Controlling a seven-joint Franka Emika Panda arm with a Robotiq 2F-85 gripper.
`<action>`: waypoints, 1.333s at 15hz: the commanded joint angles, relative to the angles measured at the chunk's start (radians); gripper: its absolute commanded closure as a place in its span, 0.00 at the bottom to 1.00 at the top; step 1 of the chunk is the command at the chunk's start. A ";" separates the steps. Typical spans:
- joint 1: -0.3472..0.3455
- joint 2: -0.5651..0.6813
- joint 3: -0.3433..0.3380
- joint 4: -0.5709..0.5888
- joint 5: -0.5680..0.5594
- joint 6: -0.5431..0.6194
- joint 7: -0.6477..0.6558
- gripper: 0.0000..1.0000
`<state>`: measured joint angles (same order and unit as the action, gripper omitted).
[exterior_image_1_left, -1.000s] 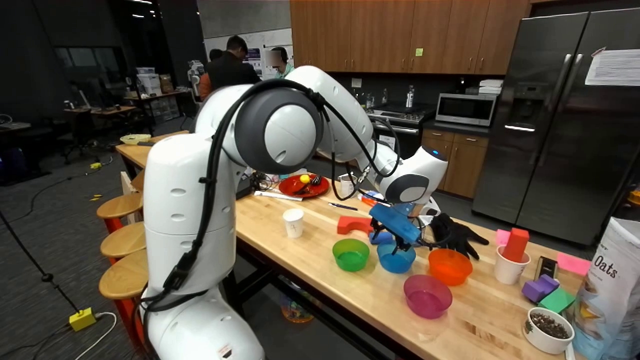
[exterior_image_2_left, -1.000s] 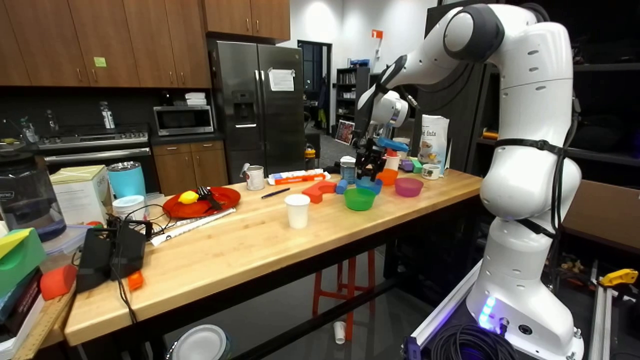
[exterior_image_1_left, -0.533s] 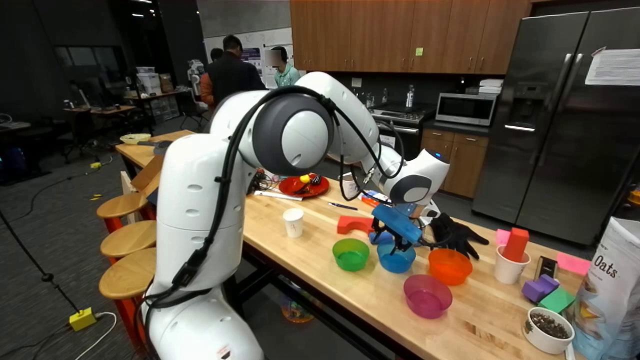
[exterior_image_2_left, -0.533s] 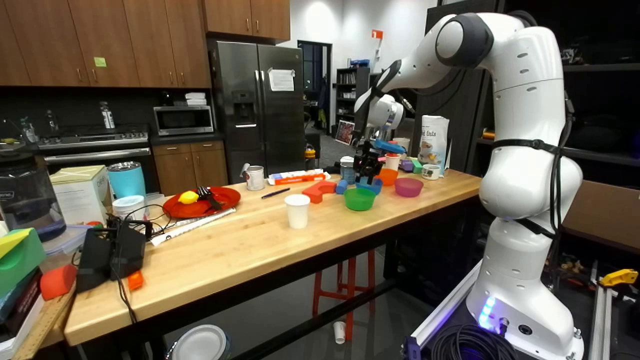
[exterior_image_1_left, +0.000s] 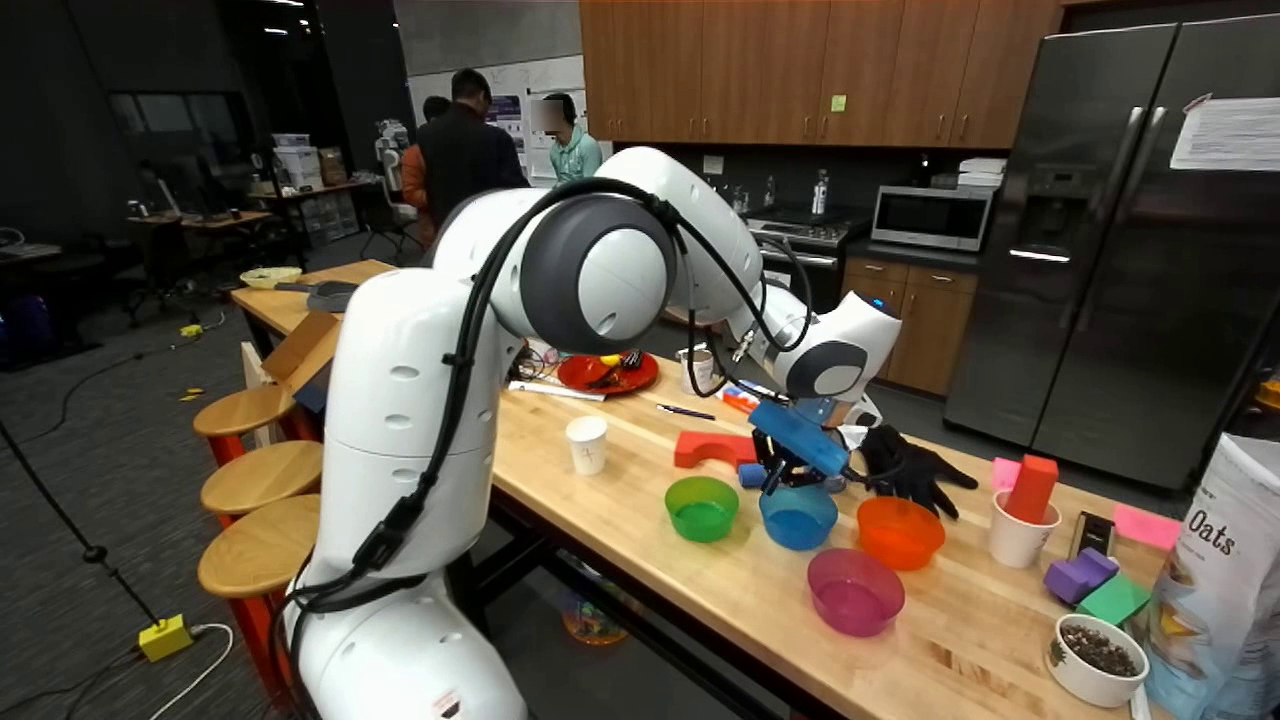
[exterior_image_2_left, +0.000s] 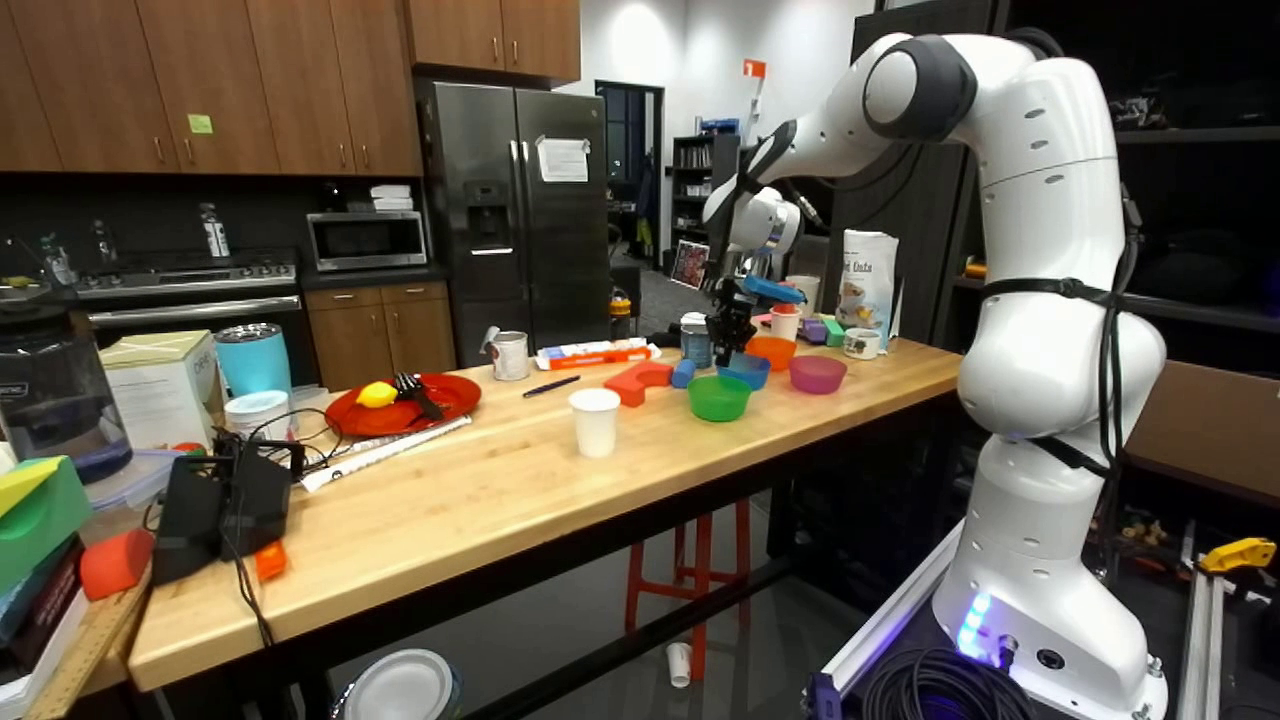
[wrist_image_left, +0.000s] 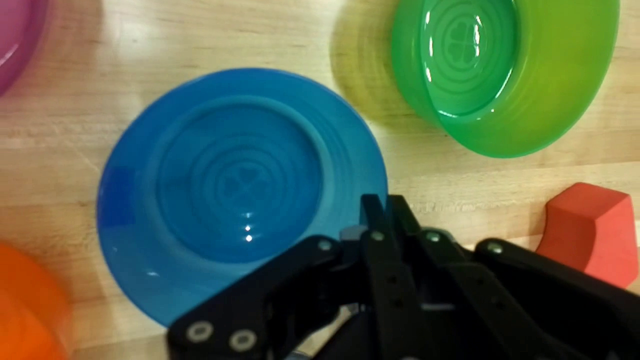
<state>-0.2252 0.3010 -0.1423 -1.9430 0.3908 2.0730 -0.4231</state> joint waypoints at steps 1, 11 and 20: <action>-0.019 0.012 0.015 0.045 -0.019 -0.040 0.014 1.00; -0.017 0.019 0.021 0.062 -0.015 -0.059 0.023 0.63; -0.020 0.068 0.030 0.082 -0.004 -0.069 0.047 0.02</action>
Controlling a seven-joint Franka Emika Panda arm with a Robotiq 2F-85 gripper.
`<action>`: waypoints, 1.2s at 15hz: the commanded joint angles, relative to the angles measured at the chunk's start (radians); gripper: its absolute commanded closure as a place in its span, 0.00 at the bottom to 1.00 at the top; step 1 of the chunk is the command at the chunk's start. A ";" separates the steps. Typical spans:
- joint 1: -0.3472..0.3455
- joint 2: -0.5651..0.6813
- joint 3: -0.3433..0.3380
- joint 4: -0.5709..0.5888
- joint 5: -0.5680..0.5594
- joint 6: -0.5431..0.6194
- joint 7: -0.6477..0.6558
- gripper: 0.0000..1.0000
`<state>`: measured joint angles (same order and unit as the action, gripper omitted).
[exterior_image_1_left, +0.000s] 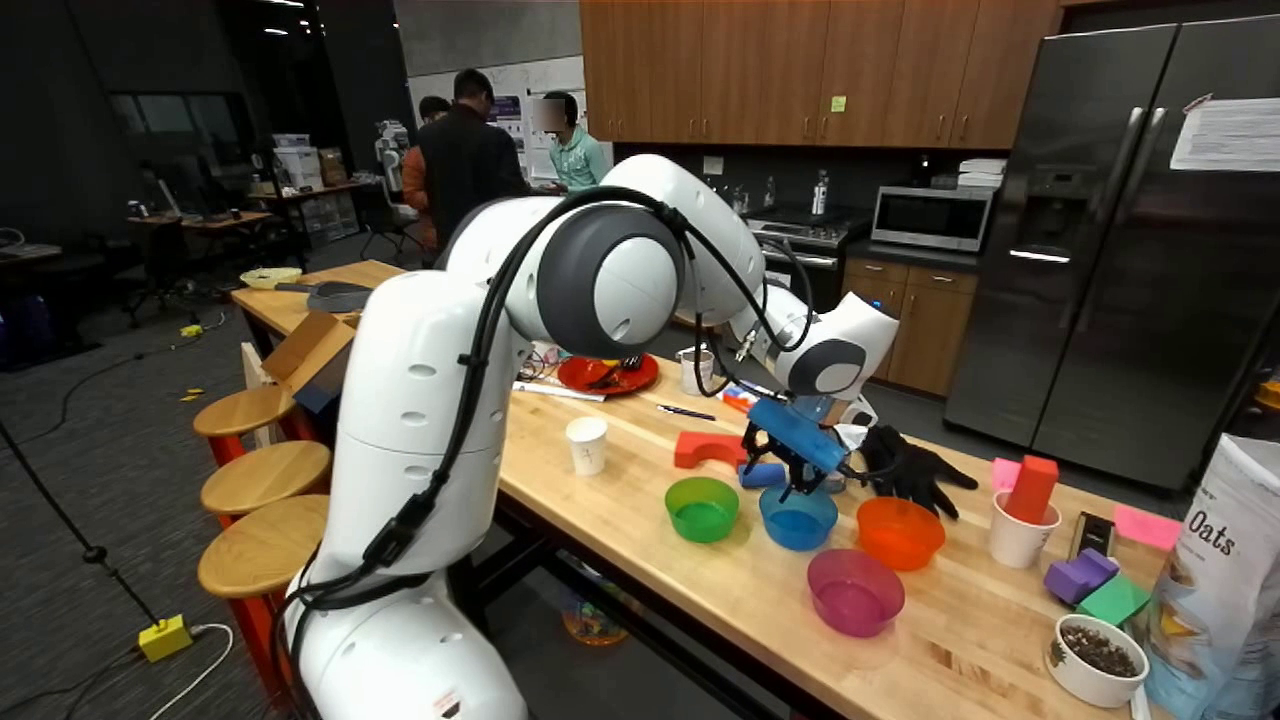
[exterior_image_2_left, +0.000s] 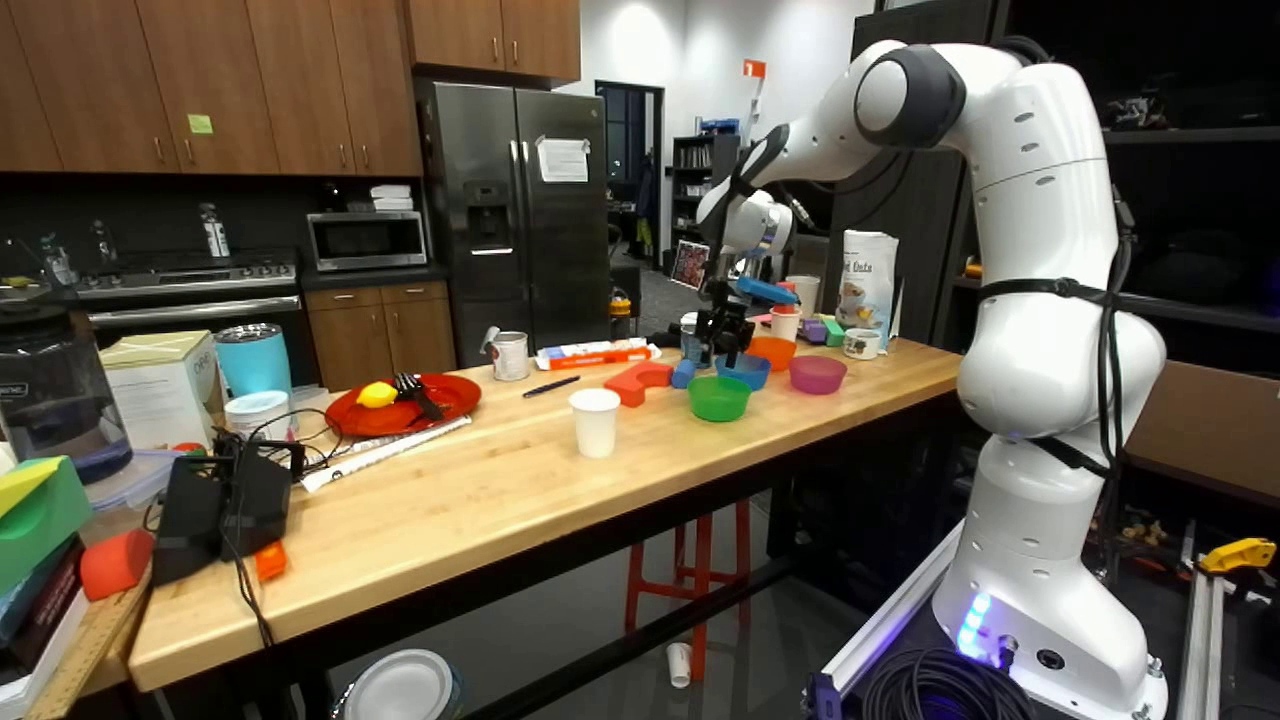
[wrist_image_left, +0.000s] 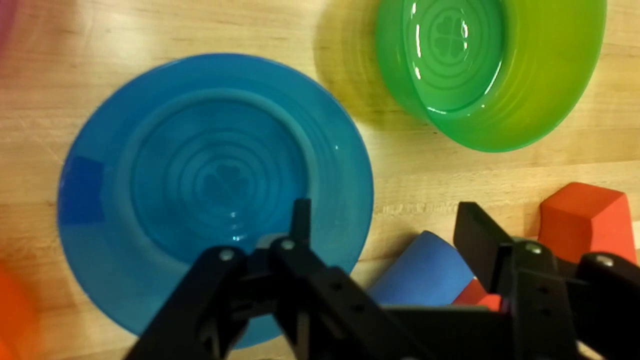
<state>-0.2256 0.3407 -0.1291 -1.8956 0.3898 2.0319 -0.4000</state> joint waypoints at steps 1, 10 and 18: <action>-0.021 0.034 0.015 0.037 -0.009 -0.030 0.028 0.09; -0.024 0.027 0.014 0.044 -0.020 -0.026 0.055 0.82; -0.014 0.017 0.019 0.118 -0.080 -0.082 0.072 0.99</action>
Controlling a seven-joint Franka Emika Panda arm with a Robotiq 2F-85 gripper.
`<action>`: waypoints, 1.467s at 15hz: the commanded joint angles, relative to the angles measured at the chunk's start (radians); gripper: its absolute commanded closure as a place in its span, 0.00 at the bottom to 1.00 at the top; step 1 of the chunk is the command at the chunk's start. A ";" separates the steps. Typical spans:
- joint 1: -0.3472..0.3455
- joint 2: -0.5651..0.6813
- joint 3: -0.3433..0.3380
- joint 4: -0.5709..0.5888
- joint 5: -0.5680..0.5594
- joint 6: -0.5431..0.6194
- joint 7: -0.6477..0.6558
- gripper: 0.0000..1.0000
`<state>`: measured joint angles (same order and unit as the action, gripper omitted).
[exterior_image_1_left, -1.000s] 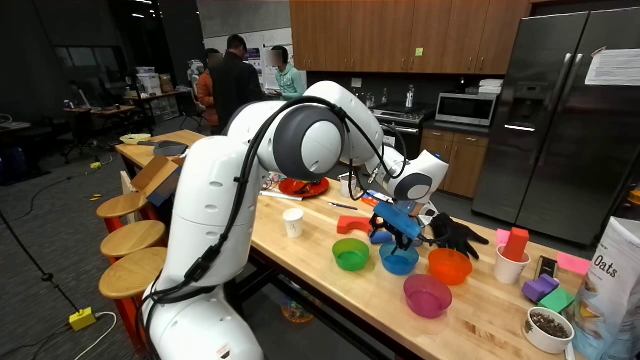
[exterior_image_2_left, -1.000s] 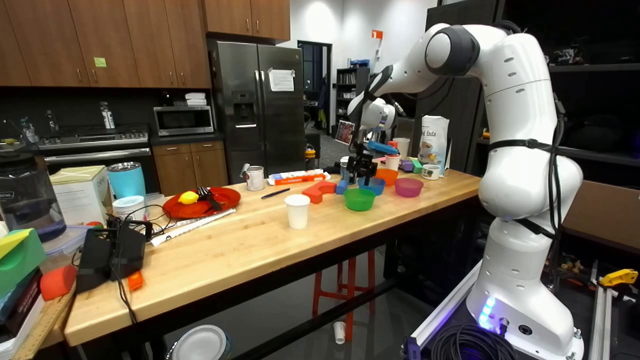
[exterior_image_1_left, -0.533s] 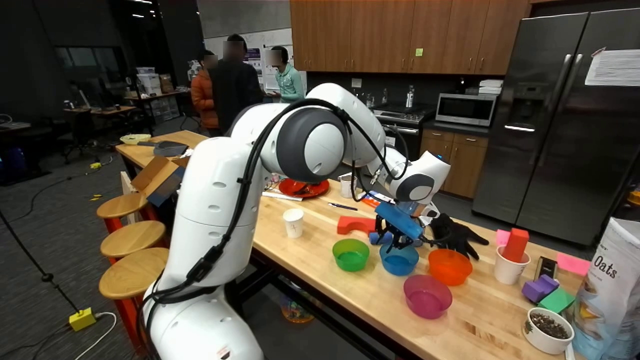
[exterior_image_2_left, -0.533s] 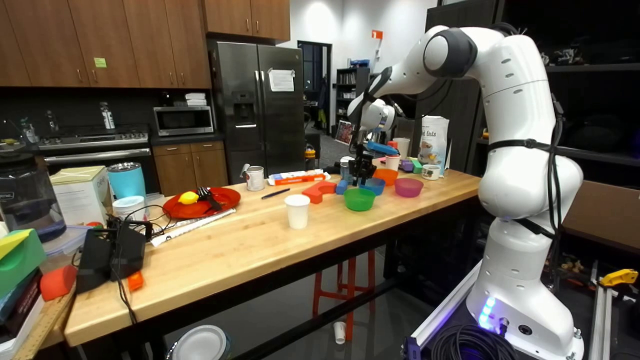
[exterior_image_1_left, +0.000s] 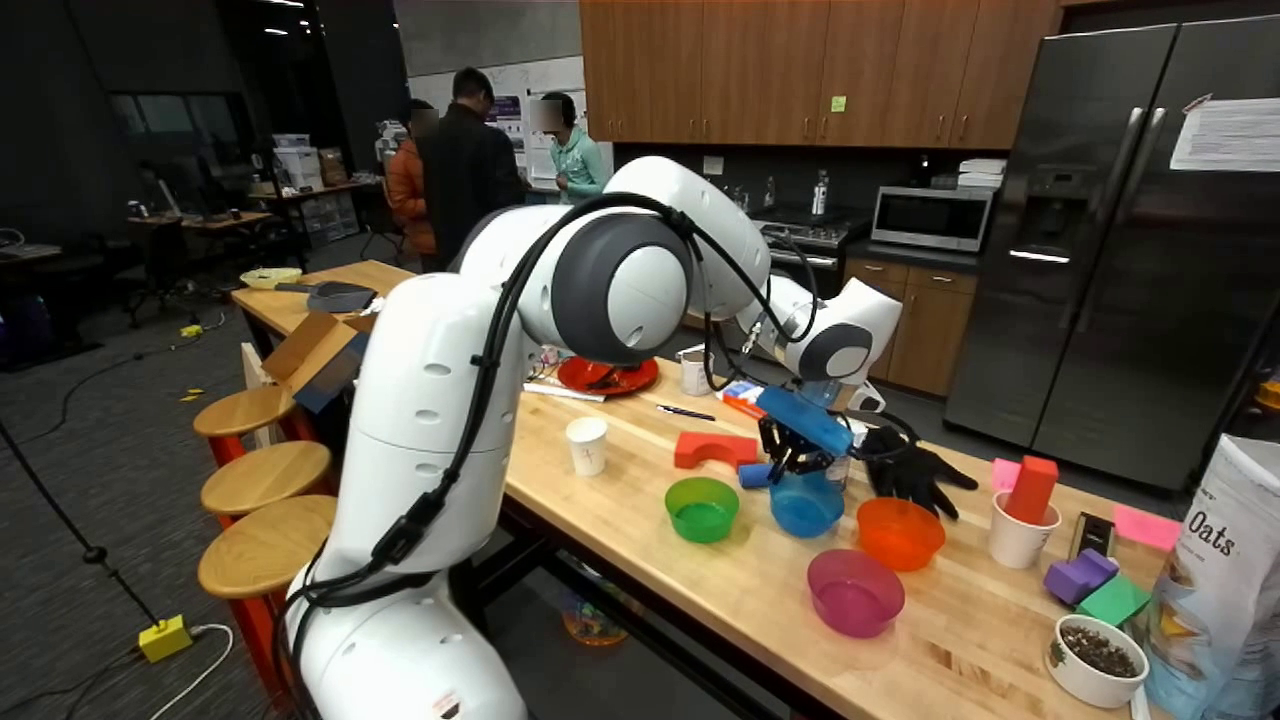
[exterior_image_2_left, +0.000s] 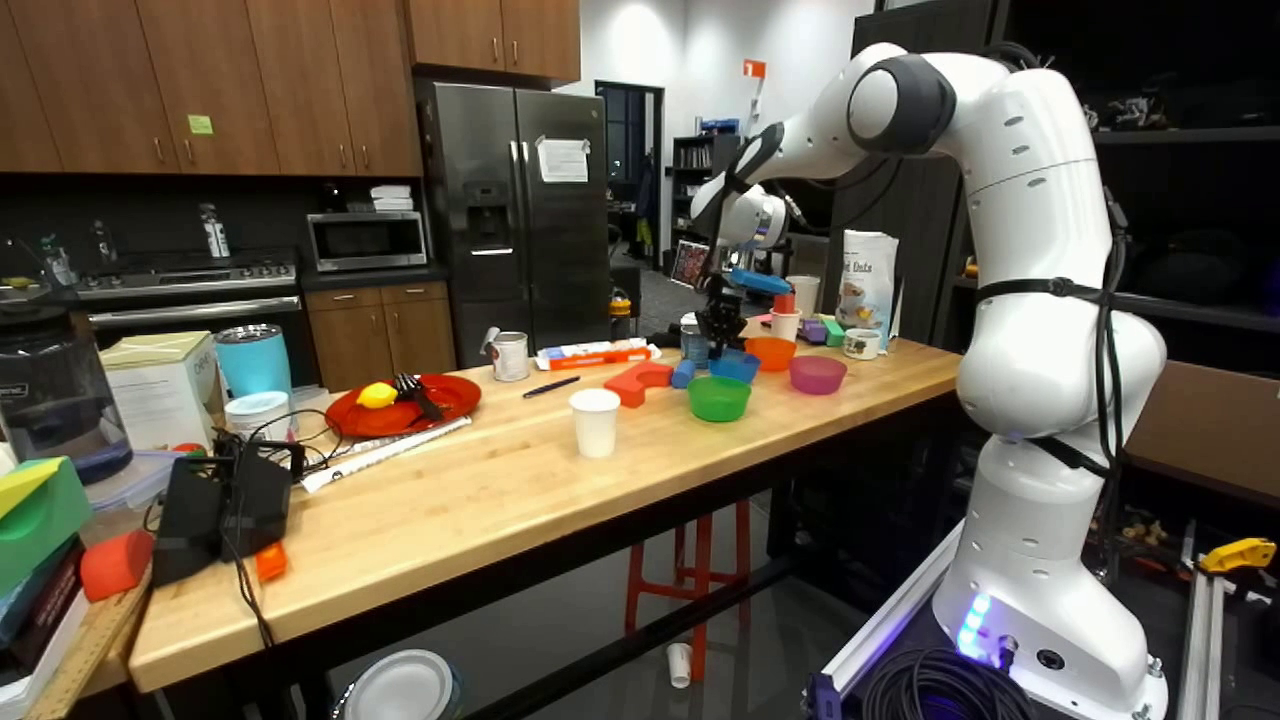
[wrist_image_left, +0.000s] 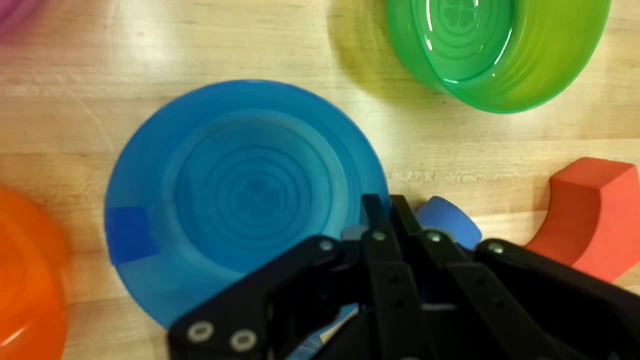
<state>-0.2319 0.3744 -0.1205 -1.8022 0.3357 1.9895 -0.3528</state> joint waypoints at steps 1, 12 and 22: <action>-0.005 -0.023 0.009 0.033 -0.038 -0.048 0.030 0.98; 0.026 -0.130 0.033 0.075 -0.128 -0.159 -0.032 0.99; 0.068 -0.266 0.044 -0.044 -0.157 -0.132 -0.080 0.99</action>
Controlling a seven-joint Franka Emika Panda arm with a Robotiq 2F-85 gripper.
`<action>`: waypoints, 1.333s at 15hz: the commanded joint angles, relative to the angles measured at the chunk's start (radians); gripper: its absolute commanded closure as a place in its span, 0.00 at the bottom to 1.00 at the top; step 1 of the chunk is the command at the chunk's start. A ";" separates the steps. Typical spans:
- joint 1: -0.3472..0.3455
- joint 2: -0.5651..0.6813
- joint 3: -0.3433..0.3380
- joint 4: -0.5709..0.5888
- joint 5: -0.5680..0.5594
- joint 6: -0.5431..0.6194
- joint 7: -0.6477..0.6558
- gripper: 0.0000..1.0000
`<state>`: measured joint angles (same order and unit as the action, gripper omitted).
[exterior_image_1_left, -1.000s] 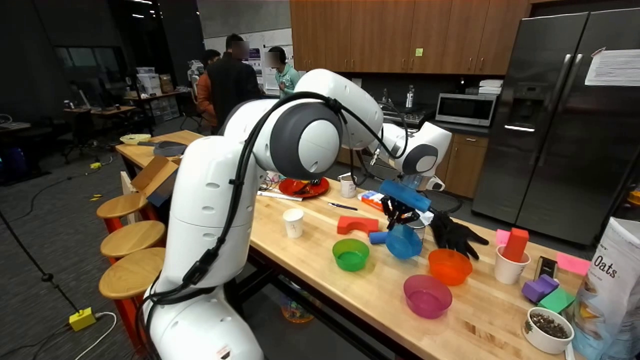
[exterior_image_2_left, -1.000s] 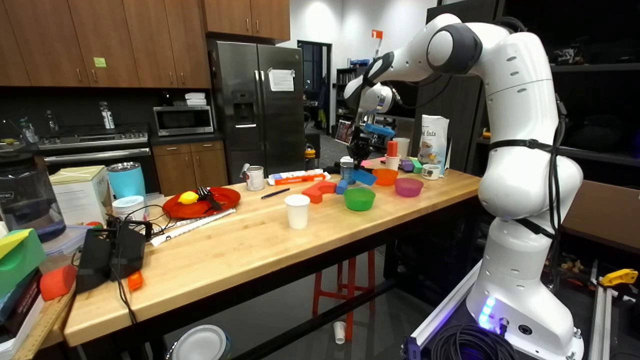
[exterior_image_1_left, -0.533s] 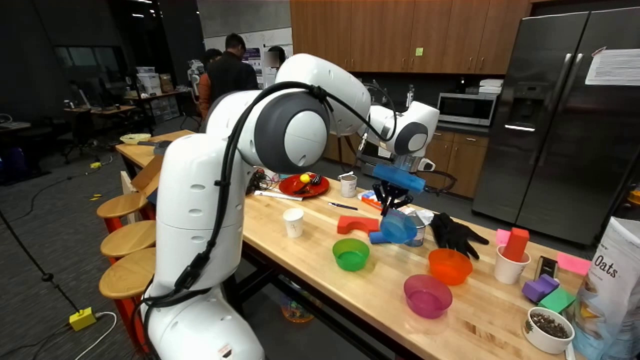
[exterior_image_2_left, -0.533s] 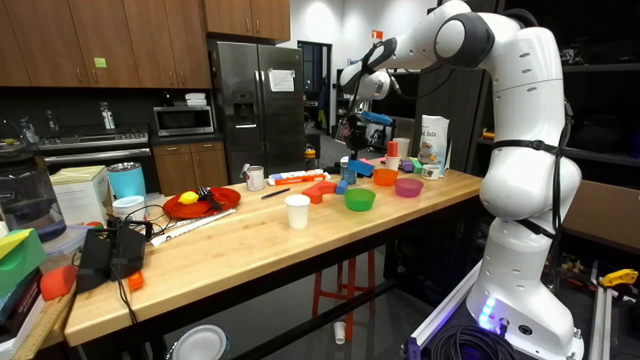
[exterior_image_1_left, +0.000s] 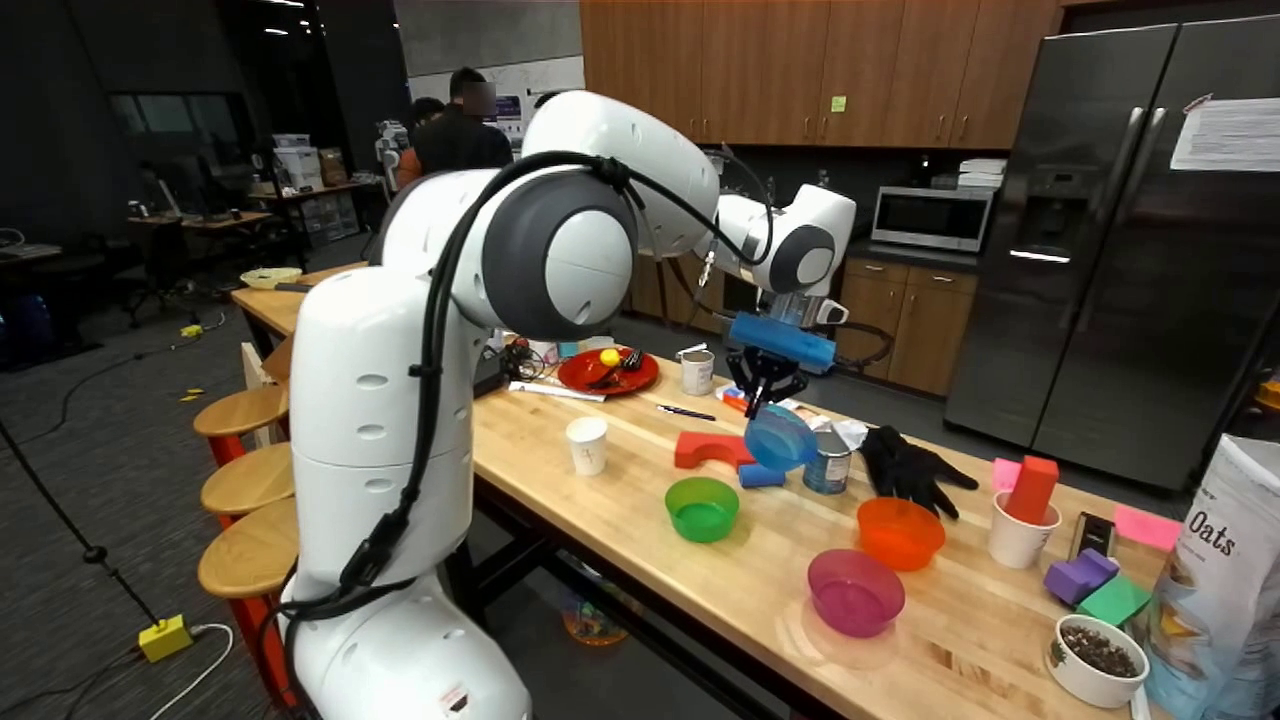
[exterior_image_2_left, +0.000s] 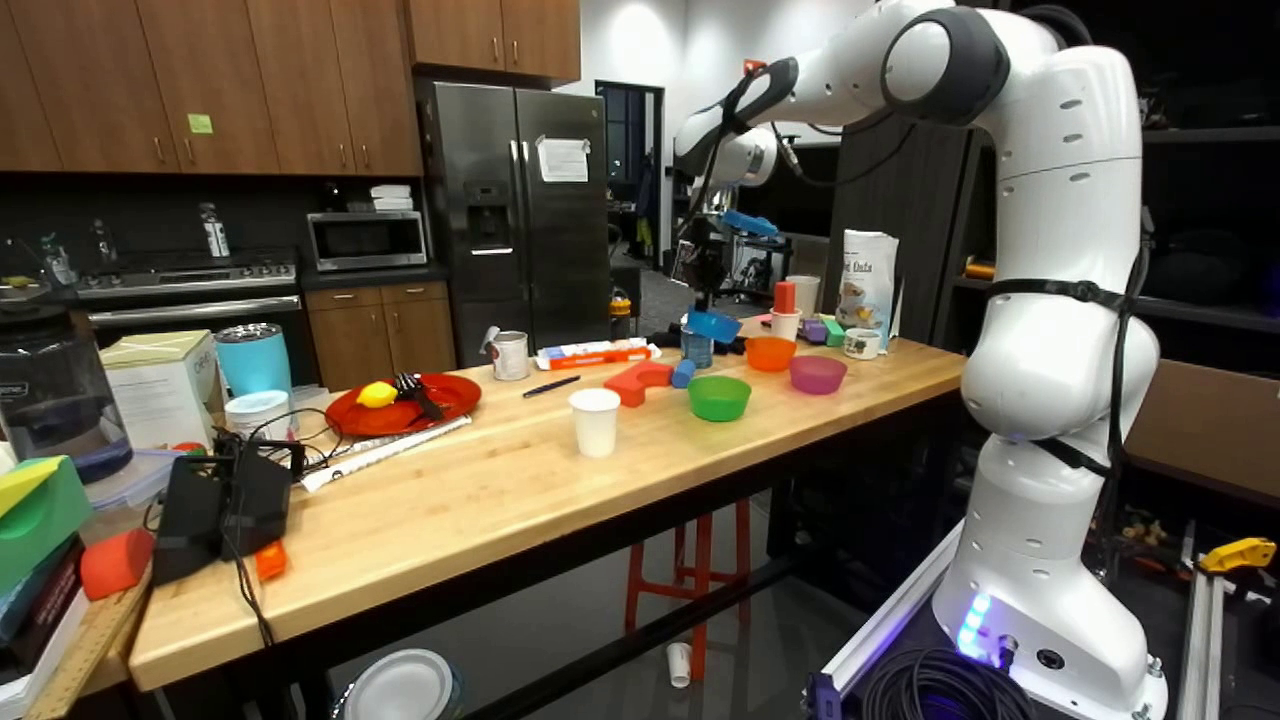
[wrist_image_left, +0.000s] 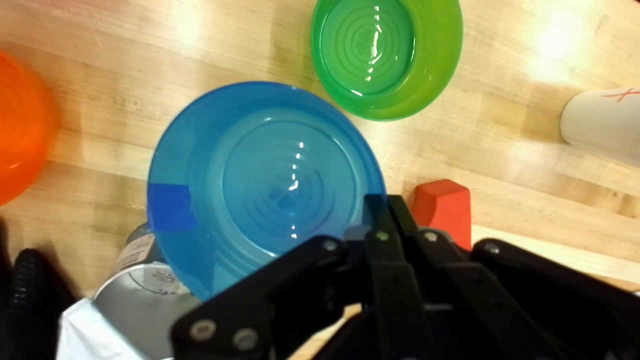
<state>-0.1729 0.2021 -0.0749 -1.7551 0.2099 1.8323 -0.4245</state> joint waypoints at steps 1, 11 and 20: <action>0.014 -0.120 -0.001 -0.119 -0.034 0.034 -0.006 0.99; 0.030 -0.157 -0.015 -0.162 -0.020 0.038 -0.013 0.99; 0.104 -0.121 0.053 -0.171 -0.006 0.028 -0.112 0.99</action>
<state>-0.0822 0.0748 -0.0317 -1.9297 0.1939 1.8775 -0.5059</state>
